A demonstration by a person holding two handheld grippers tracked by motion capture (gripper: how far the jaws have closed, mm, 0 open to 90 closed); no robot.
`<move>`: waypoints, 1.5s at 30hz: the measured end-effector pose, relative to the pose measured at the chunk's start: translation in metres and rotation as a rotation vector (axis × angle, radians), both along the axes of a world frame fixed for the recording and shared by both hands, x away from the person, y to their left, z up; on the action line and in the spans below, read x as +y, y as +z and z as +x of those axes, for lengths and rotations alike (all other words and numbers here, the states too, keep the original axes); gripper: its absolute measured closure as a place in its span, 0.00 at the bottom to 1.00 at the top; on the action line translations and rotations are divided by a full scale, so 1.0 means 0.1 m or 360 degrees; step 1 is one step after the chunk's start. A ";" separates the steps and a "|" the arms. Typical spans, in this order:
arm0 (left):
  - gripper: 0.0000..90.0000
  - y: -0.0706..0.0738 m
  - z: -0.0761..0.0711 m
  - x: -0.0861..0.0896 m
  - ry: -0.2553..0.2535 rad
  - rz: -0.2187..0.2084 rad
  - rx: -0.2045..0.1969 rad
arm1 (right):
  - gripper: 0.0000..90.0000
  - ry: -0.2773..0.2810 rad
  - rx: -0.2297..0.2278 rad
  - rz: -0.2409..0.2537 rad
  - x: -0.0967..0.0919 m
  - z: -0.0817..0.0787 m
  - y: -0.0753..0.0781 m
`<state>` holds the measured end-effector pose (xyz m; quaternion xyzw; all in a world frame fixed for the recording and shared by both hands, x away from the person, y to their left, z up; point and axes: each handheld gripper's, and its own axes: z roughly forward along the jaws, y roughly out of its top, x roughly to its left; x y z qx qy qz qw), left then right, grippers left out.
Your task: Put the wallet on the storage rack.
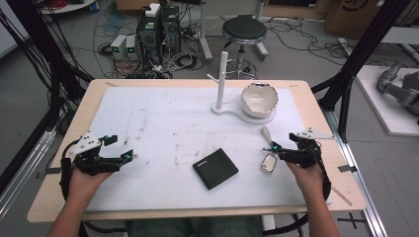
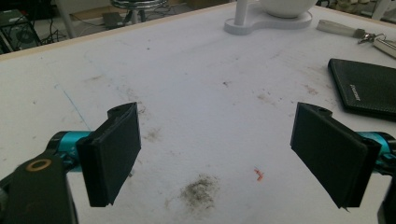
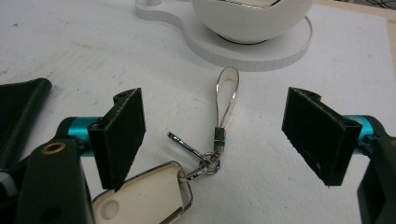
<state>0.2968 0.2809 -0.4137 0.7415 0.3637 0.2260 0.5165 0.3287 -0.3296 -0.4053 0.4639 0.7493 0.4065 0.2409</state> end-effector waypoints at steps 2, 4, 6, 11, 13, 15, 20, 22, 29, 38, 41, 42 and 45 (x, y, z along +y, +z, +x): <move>0.18 0.00 -0.01 0.01 -0.0006 0.0013 -0.0006 | 0.24 -0.0002 0.0005 0.0001 0.01 0.01 0.00; 0.18 0.00 -0.02 0.01 -0.0002 0.0009 -0.0010 | 0.24 0.0005 0.0005 0.0001 0.02 0.02 0.00; 0.18 0.01 -0.04 0.02 -0.0005 0.0016 -0.0019 | 0.24 0.0011 -0.0005 -0.0003 0.04 0.02 0.01; 0.18 -0.01 -0.05 0.05 0.0001 0.0009 -0.0010 | 0.24 0.0027 -0.0008 0.0004 0.09 0.04 0.03; 0.18 -0.01 -0.05 0.05 0.0005 0.0012 -0.0010 | 0.24 0.0036 -0.0008 -0.0004 0.10 0.05 0.03; 0.18 -0.01 -0.04 0.05 0.0014 0.0007 0.0002 | 0.24 0.0054 -0.0002 0.0003 0.13 0.05 0.03; 0.18 -0.02 -0.04 0.01 0.0009 0.0007 0.0012 | 0.24 0.0114 0.0001 0.0026 0.26 0.06 0.06; 0.18 -0.02 -0.03 -0.01 -0.0006 0.0021 0.0002 | 0.24 0.0132 0.0000 0.0033 0.29 0.07 0.06; 0.18 -0.02 -0.02 -0.04 0.0016 0.0042 0.0007 | 0.23 0.0324 0.0110 -0.0022 0.69 0.09 0.01; 0.18 -0.02 -0.03 -0.02 0.0054 0.0047 0.0005 | 0.24 0.0517 0.0357 -0.0119 1.23 0.14 -0.23; 0.18 -0.02 -0.03 -0.02 0.0051 0.0049 0.0002 | 0.24 0.0538 0.0404 -0.0137 1.30 0.15 -0.27; 0.18 -0.02 -0.03 -0.01 0.0050 0.0043 0.0003 | 0.32 0.0580 0.0446 -0.0145 1.36 0.15 -0.30; 0.18 -0.02 -0.03 -0.01 0.0050 0.0045 0.0003 | 0.37 0.0589 0.0480 -0.0108 1.36 0.16 -0.31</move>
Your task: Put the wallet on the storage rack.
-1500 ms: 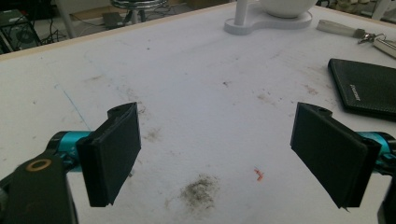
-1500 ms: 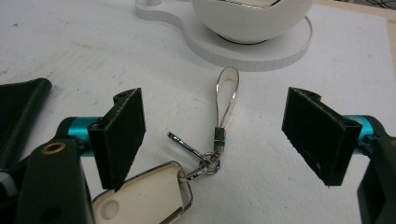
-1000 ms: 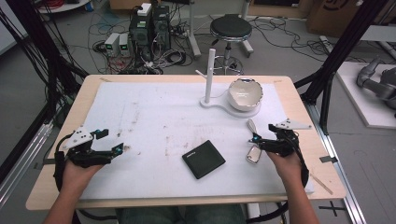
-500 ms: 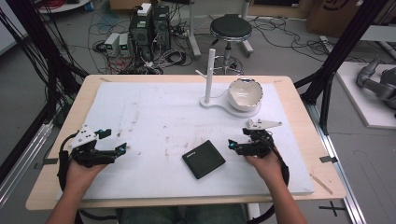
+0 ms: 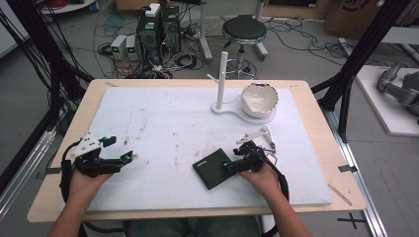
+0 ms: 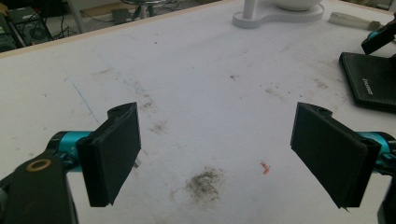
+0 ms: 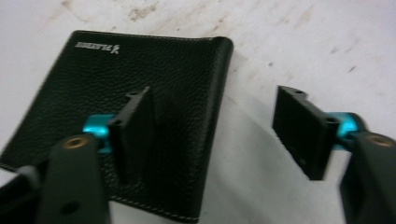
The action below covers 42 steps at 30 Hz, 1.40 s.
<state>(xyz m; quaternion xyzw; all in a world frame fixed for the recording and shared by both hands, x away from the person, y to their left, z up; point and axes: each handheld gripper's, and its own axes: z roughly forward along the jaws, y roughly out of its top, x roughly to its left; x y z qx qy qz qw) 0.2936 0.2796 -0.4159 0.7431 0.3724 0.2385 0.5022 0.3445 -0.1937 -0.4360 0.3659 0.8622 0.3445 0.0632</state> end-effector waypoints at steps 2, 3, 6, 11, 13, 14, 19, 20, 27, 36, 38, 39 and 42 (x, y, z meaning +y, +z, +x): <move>0.18 0.00 0.00 0.00 0.0002 -0.0004 0.0004 | 0.50 0.0023 0.0083 0.0070 -0.03 0.01 -0.01; 0.18 -0.01 0.00 -0.01 -0.0008 -0.0001 0.0007 | 0.56 0.0037 0.0116 0.0086 -0.03 0.00 -0.01; 0.18 -0.01 0.00 -0.02 -0.0011 0.0003 0.0008 | 0.62 0.0039 0.0150 0.0103 -0.02 -0.01 -0.01; 0.18 -0.02 0.00 -0.05 -0.0018 0.0018 0.0015 | 0.73 0.0067 0.0173 0.0113 -0.02 -0.01 -0.01; 0.18 -0.02 0.00 -0.06 -0.0018 0.0026 0.0015 | 0.80 0.0080 0.0175 0.0108 -0.03 -0.01 0.00; 0.18 -0.02 0.00 -0.06 -0.0015 0.0026 0.0014 | 0.80 0.0080 0.0175 0.0108 -0.03 -0.01 0.00; 0.18 -0.02 0.00 -0.05 -0.0012 0.0029 0.0015 | 0.91 0.0095 0.0160 0.0127 -0.05 0.01 0.02; 0.18 -0.02 0.00 -0.05 -0.0013 0.0030 0.0016 | 0.92 0.0087 0.0168 0.0132 -0.06 0.00 0.02; 0.18 -0.02 0.00 -0.02 -0.0004 0.0032 0.0011 | 0.95 0.0052 0.0007 0.0149 -0.09 -0.04 0.16; 0.18 -0.02 -0.01 0.03 0.0023 0.0022 0.0005 | 0.96 -0.0084 -0.0234 0.0194 -0.32 -0.07 0.49; 0.18 -0.02 -0.01 0.03 0.0029 0.0017 0.0002 | 0.96 -0.0102 -0.0291 0.0160 -0.34 -0.07 0.55; 0.18 -0.02 -0.01 0.04 0.0027 0.0017 0.0002 | 0.96 -0.0107 -0.0310 0.0148 -0.35 -0.07 0.58; 0.18 -0.03 -0.01 0.04 0.0031 0.0008 0.0003 | 0.96 -0.0134 -0.0378 0.0109 -0.38 -0.07 0.68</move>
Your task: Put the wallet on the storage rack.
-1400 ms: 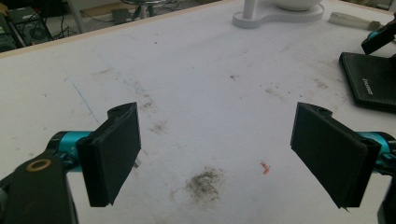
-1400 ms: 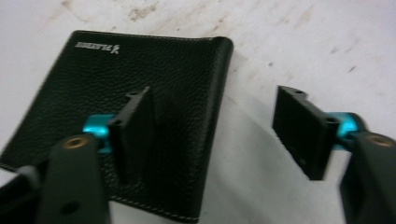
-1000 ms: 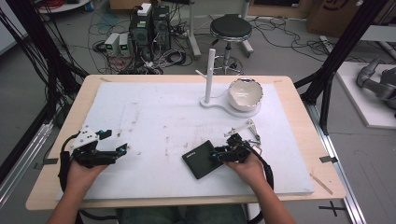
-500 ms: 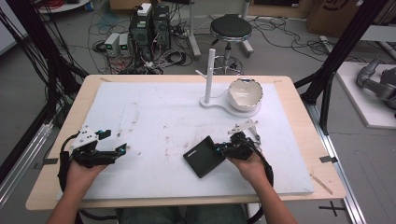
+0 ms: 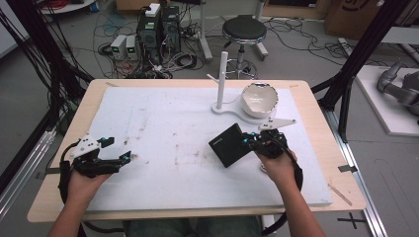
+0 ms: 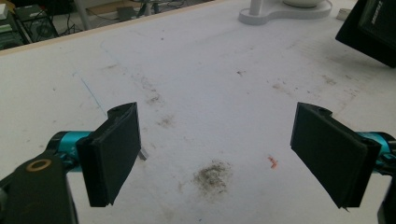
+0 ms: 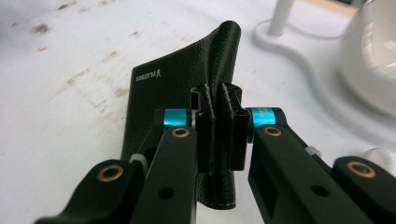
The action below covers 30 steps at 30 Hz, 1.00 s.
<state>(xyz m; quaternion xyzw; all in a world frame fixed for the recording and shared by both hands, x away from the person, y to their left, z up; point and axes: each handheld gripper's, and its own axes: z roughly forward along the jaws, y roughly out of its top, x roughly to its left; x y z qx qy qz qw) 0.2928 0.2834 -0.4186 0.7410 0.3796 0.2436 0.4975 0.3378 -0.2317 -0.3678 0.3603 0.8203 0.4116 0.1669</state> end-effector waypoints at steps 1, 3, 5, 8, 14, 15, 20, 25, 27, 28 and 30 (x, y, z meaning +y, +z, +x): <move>0.18 0.00 0.00 0.00 -0.0001 0.0002 -0.0001 | 0.96 -0.0013 -0.0030 -0.0011 -0.02 0.01 0.04; 0.18 0.01 0.00 -0.01 -0.0007 0.0002 -0.0004 | 0.96 -0.0057 -0.0068 0.0027 -0.09 0.04 0.15; 0.18 0.01 -0.01 -0.02 -0.0017 0.0006 -0.0007 | 0.96 -0.0083 -0.0087 0.0045 -0.13 0.07 0.22; 0.18 0.01 0.00 -0.03 -0.0020 0.0003 -0.0009 | 0.96 -0.0110 -0.0108 0.0058 -0.17 0.11 0.29; 0.18 0.01 0.00 -0.05 -0.0031 0.0010 -0.0004 | 0.96 -0.0199 -0.0148 0.0006 -0.27 0.27 0.47; 0.18 -0.01 0.01 -0.07 -0.0040 0.0008 0.0006 | 0.96 -0.0239 -0.0160 -0.0023 -0.30 0.33 0.54; 0.18 -0.01 0.01 -0.12 -0.0074 0.0016 0.0010 | 0.96 -0.0307 -0.0177 -0.0060 -0.36 0.45 0.68; 0.18 -0.02 0.01 -0.17 -0.0103 0.0017 0.0016 | 0.96 -0.0388 -0.0207 -0.0086 -0.43 0.62 0.83; 0.18 -0.02 0.01 -0.17 -0.0105 0.0020 0.0020 | 0.96 -0.0423 -0.0205 -0.0108 -0.44 0.68 0.85; 0.18 -0.03 0.00 -0.17 -0.0109 0.0021 0.0025 | 0.96 -0.0423 -0.0205 -0.0108 -0.44 0.68 0.85; 0.18 -0.03 0.00 -0.18 -0.0122 0.0020 0.0025 | 0.96 -0.0461 -0.0203 -0.0141 -0.45 0.77 0.88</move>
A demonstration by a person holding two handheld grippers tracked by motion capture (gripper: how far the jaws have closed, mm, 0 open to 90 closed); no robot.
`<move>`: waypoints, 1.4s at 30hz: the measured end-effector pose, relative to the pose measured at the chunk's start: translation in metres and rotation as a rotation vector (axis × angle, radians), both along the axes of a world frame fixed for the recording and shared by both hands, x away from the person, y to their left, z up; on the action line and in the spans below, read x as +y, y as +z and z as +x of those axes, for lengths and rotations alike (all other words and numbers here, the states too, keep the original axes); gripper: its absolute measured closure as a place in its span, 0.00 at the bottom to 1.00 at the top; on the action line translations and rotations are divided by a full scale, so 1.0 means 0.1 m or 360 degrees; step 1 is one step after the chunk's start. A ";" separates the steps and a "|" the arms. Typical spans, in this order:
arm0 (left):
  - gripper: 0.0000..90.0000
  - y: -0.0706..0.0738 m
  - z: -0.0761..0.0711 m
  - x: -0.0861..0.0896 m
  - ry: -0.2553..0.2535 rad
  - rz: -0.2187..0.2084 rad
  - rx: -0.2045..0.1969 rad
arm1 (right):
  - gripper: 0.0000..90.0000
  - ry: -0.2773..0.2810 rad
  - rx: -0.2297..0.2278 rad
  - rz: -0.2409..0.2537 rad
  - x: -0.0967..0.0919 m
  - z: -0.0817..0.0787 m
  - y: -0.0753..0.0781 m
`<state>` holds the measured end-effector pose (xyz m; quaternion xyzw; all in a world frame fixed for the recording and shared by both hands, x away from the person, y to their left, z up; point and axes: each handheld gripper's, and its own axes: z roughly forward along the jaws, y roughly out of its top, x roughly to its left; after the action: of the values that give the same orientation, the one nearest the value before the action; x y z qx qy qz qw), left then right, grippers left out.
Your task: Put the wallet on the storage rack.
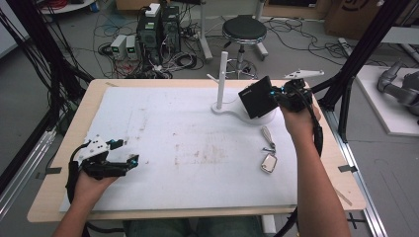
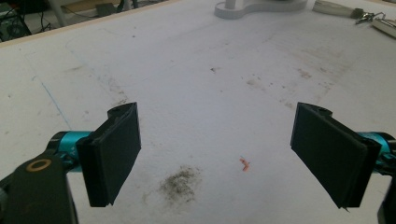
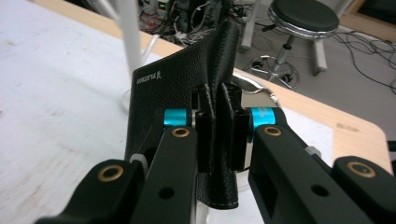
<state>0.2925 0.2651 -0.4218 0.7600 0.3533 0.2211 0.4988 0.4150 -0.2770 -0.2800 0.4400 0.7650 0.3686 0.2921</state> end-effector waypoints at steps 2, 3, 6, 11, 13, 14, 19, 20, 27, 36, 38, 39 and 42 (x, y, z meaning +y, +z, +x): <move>0.18 0.01 0.00 -0.01 -0.0004 -0.0008 -0.0005 | 0.96 -0.0006 0.0001 0.0001 -0.01 0.03 0.01; 0.18 0.01 0.00 -0.01 -0.0006 -0.0014 -0.0008 | 0.96 -0.0028 0.0002 -0.0011 -0.01 0.10 0.02; 0.18 0.00 0.00 0.00 -0.0006 -0.0013 -0.0003 | 0.96 -0.0051 0.0010 -0.0038 0.00 0.17 0.03; 0.18 -0.01 0.01 0.02 -0.0003 -0.0022 0.0004 | 0.96 -0.0086 -0.0004 -0.0063 -0.01 0.29 0.01; 0.18 -0.01 0.02 0.03 0.0004 -0.0024 0.0006 | 0.96 -0.0130 0.0017 -0.0064 -0.07 0.35 -0.04; 0.18 -0.01 0.02 0.04 0.0002 -0.0022 0.0003 | 0.96 -0.0130 0.0017 -0.0064 -0.07 0.35 -0.04; 0.18 -0.01 0.01 0.04 0.0009 -0.0028 0.0002 | 0.96 -0.0180 0.0028 -0.0075 -0.13 0.41 -0.15; 0.18 -0.01 0.01 0.04 0.0007 -0.0027 0.0000 | 0.96 -0.0190 0.0023 -0.0086 -0.12 0.41 -0.16; 0.18 -0.01 0.00 0.02 0.0004 -0.0017 0.0004 | 0.96 -0.0190 0.0021 -0.0193 0.01 0.47 -0.23; 0.18 -0.01 0.00 0.04 0.0005 -0.0026 0.0002 | 0.96 -0.0233 0.0029 -0.0218 0.06 0.52 -0.29; 0.18 -0.02 0.00 0.04 0.0009 -0.0027 0.0006 | 0.96 -0.0248 0.0008 -0.0255 0.07 0.51 -0.28; 0.18 -0.02 0.01 0.04 0.0005 -0.0024 0.0003 | 0.96 -0.0273 0.0001 -0.0273 0.08 0.50 -0.27; 0.18 -0.01 0.00 0.03 0.0001 -0.0025 0.0000 | 0.96 -0.0285 -0.0001 -0.0280 0.08 0.51 -0.27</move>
<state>0.2929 0.2681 -0.4232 0.7560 0.3552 0.2184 0.5046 0.4657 -0.2693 -0.3070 0.4791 0.7520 0.2725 0.3615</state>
